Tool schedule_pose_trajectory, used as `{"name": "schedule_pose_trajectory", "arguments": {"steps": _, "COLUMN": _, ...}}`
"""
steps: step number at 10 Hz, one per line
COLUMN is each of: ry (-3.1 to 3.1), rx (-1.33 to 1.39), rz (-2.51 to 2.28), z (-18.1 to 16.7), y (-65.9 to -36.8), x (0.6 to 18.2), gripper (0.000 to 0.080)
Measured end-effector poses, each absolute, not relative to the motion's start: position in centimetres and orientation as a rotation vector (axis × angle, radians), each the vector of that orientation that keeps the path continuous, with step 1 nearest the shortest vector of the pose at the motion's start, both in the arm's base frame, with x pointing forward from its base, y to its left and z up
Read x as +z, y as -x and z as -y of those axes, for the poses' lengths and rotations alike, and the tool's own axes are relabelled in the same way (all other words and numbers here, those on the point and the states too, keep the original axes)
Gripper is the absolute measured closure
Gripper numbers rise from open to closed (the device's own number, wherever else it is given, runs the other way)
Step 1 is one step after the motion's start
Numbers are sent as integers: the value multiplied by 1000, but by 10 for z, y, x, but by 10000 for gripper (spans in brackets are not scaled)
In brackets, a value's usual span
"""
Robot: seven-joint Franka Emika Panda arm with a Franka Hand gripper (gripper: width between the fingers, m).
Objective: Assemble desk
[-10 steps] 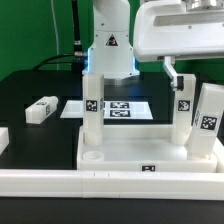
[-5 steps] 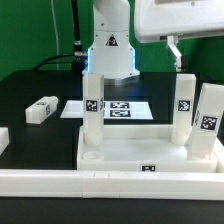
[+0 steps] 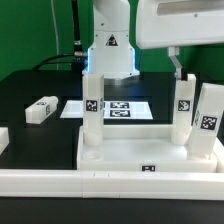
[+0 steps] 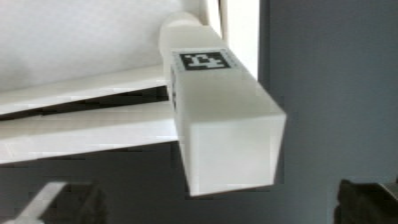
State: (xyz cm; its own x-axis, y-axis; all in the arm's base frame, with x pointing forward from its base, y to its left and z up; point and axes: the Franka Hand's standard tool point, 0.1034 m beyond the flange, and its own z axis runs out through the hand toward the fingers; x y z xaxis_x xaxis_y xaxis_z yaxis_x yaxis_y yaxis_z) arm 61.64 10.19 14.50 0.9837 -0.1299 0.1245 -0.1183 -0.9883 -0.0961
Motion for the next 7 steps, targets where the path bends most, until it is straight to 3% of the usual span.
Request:
{"name": "schedule_pose_trajectory", "arguments": {"steps": 2, "ry": 3058, "rx": -134, "rz": -181, "z": -105, "y": -615, "x": 132, "gripper": 150}}
{"name": "schedule_pose_trajectory", "arguments": {"steps": 7, "ry": 3064, "rx": -118, "rz": -189, "z": -105, "y": -613, "x": 123, "gripper": 162}}
